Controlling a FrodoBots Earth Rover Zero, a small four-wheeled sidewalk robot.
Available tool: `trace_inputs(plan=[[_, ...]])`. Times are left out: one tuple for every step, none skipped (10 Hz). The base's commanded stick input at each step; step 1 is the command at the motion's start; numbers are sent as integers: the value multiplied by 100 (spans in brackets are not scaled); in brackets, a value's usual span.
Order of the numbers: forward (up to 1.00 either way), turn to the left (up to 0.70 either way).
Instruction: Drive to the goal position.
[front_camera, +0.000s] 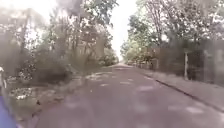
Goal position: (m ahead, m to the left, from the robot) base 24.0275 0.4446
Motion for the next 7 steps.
trace_inputs(plan=[[70,0],[70,0],[70,0],[70,0],[70,0],[70,0],[70,0]])
